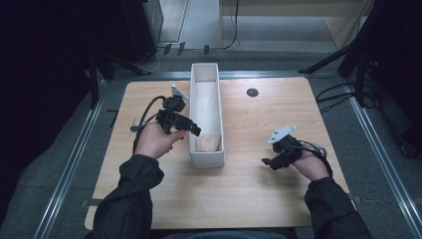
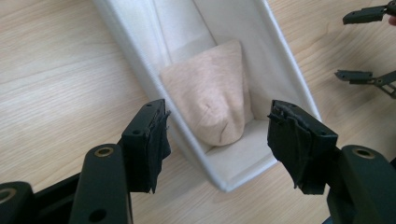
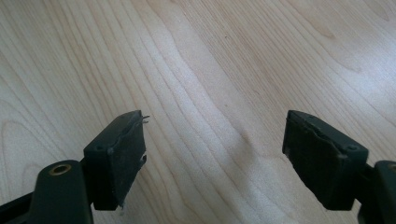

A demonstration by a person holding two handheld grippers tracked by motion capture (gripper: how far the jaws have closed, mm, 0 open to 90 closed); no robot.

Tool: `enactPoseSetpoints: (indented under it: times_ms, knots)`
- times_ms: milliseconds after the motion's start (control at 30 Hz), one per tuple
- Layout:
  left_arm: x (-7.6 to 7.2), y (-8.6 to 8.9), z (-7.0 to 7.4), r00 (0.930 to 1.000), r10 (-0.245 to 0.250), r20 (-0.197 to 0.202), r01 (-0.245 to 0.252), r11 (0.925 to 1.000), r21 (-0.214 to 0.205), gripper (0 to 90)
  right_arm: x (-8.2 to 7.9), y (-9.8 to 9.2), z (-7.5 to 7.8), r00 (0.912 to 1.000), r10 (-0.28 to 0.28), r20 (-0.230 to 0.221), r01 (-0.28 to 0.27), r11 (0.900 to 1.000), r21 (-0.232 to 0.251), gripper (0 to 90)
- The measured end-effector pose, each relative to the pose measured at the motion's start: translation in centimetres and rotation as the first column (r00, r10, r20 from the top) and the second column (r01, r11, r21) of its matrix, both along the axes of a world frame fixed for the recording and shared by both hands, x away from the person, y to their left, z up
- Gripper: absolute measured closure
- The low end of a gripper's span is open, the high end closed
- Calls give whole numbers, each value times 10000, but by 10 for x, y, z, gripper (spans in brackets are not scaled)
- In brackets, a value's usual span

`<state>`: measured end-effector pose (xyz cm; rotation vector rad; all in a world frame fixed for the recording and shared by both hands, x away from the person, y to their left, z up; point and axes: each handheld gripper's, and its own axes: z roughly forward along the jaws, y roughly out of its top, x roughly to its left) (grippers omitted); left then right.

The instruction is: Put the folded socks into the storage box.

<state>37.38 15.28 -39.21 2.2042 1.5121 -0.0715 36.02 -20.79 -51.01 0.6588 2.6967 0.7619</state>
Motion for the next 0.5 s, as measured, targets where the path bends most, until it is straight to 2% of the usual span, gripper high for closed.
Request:
enactPoseSetpoints:
  times_ms: [100, 267, 367, 500]
  knots:
    - [-3, 7, -2, 10000, -92, 18, 92, 9995, 308, 360, 0, 0, 0, 10000, 16, 4, -16, 10000, -6, 214]
    - [-9, 19, -6, 9998, -203, 78, 204, 9998, -43, 354, 1, 0, 0, 10000, 40, 36, -40, 10000, -19, 214]
    - [-12, 28, -11, 9998, -209, 74, 209, 9997, -83, 352, 0, 0, -1, 10000, 23, -23, -23, 10000, -62, 214]
    - [-14, 40, -19, 9999, 41, 157, -39, 9999, -158, 350, 0, -2, -1, 10000, -8, 13, 8, 10000, -94, 214]
